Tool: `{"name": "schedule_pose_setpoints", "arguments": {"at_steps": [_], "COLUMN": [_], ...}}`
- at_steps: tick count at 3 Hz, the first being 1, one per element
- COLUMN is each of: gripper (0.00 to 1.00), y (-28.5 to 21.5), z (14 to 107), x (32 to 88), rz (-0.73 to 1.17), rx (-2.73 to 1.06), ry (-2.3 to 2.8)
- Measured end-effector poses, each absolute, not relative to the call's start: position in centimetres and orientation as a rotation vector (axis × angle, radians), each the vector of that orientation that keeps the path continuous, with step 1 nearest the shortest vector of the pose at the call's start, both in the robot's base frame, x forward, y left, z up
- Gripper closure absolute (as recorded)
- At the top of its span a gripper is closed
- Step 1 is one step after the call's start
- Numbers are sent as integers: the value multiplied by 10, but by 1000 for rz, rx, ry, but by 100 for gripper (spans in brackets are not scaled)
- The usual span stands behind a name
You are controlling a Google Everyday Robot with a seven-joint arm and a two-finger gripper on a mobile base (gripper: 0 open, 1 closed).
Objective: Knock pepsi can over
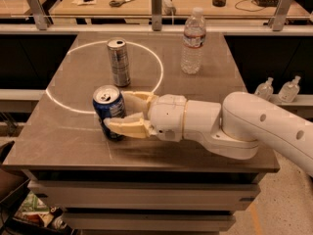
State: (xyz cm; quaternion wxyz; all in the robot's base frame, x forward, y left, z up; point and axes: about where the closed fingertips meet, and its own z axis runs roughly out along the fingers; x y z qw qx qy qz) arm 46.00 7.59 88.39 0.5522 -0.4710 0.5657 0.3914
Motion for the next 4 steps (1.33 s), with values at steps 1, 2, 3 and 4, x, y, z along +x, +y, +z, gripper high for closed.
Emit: {"name": "schedule_pose_setpoints", "arguments": {"at_steps": [1, 2, 3, 4], "gripper": [87, 100, 100, 100], "y": [78, 80, 80, 76], "z": [885, 886, 886, 890], "x": [459, 458, 458, 460], "rz": [926, 927, 927, 910], "rx": [-1118, -1122, -1122, -1130], "ry": [1335, 1333, 1333, 1352]}}
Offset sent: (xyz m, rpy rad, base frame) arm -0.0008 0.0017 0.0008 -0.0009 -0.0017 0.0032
